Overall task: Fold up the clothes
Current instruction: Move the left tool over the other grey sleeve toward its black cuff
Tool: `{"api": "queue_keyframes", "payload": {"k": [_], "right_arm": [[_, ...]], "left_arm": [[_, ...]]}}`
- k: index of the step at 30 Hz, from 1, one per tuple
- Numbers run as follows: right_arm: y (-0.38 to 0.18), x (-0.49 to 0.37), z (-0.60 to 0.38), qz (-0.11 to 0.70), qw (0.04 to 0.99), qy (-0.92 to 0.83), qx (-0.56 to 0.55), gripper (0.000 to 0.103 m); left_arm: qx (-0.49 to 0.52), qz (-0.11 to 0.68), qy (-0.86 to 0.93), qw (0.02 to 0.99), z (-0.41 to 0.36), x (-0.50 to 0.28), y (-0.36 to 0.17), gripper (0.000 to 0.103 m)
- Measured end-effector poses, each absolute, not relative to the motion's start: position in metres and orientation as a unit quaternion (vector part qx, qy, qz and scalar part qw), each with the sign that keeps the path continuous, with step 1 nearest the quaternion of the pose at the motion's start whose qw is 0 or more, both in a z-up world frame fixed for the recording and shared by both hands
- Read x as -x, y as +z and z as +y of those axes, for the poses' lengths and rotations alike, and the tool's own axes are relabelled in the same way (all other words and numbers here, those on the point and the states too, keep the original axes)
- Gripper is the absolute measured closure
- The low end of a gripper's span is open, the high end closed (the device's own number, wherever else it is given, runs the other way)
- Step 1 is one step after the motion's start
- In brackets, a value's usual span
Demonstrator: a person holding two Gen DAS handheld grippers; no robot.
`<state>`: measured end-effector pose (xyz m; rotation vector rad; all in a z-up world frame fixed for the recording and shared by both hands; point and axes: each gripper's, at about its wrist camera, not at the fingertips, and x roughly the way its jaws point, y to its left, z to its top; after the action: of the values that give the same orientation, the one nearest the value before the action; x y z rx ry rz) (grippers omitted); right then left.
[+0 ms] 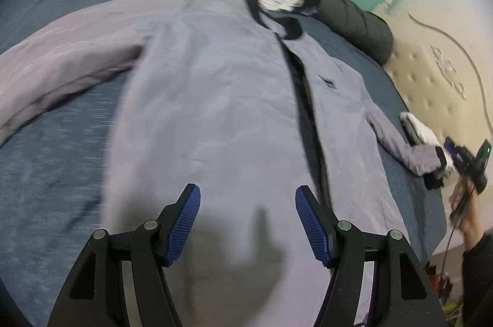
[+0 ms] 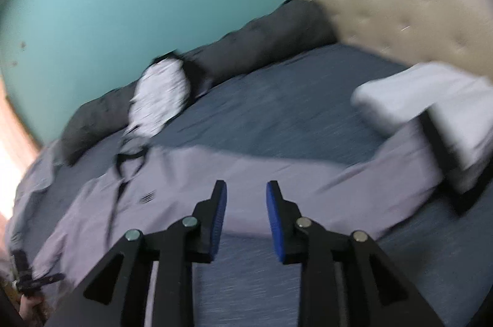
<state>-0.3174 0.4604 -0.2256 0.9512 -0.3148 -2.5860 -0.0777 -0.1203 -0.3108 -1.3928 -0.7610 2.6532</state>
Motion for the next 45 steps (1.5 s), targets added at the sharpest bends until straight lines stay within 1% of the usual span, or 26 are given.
{"api": "queue_keyframes", "payload": {"k": [4,8,11,15,17,18,19,21,25,30,36,40,45], "right_arm": [[-0.248,0.305,0.399,-0.13,0.243,-0.895,-0.35,0.076],[-0.271,0.289,0.348,-0.149,0.293,-0.87,-0.367,0.076],[-0.284,0.275,0.319,-0.16,0.33,-0.851,-0.376,0.076],[-0.3,0.261,0.29,-0.149,0.367,-0.835,-0.383,0.075],[-0.31,0.256,0.281,-0.145,0.381,-0.827,-0.387,0.072],[-0.316,0.255,0.279,-0.146,0.382,-0.824,-0.391,0.066],[-0.322,0.254,0.278,-0.147,0.383,-0.821,-0.396,0.063],[-0.333,0.257,0.274,-0.157,0.384,-0.812,-0.411,0.062],[-0.335,0.259,0.273,-0.157,0.385,-0.815,-0.405,0.062],[-0.337,0.256,0.274,-0.163,0.389,-0.812,-0.404,0.061],[-0.334,0.253,0.273,-0.163,0.395,-0.812,-0.397,0.058],[-0.336,0.252,0.274,-0.169,0.393,-0.812,-0.398,0.056],[-0.337,0.253,0.272,-0.171,0.393,-0.812,-0.397,0.056]], "left_arm": [[0.456,-0.262,0.851,-0.008,-0.161,0.06,-0.303,0.035],[0.453,-0.301,0.837,-0.062,-0.217,0.037,-0.302,0.035],[0.453,-0.31,0.829,-0.111,-0.252,0.023,-0.304,0.035],[0.45,-0.322,0.815,-0.171,-0.3,0.003,-0.306,0.035],[0.446,-0.321,0.814,-0.191,-0.324,-0.004,-0.304,0.035],[0.446,-0.315,0.812,-0.204,-0.334,-0.007,-0.303,0.035],[0.449,-0.308,0.81,-0.216,-0.343,-0.007,-0.303,0.035],[0.451,-0.3,0.808,-0.231,-0.361,-0.006,-0.304,0.035],[0.456,-0.287,0.801,-0.261,-0.39,-0.005,-0.311,0.035],[0.485,-0.255,0.79,-0.275,-0.402,-0.009,-0.333,0.035],[0.459,-0.26,0.799,-0.289,-0.407,-0.022,-0.325,0.035],[0.444,-0.259,0.817,-0.262,-0.401,-0.001,-0.312,0.035],[0.451,-0.248,0.827,-0.227,-0.384,0.036,-0.314,0.035]]}}
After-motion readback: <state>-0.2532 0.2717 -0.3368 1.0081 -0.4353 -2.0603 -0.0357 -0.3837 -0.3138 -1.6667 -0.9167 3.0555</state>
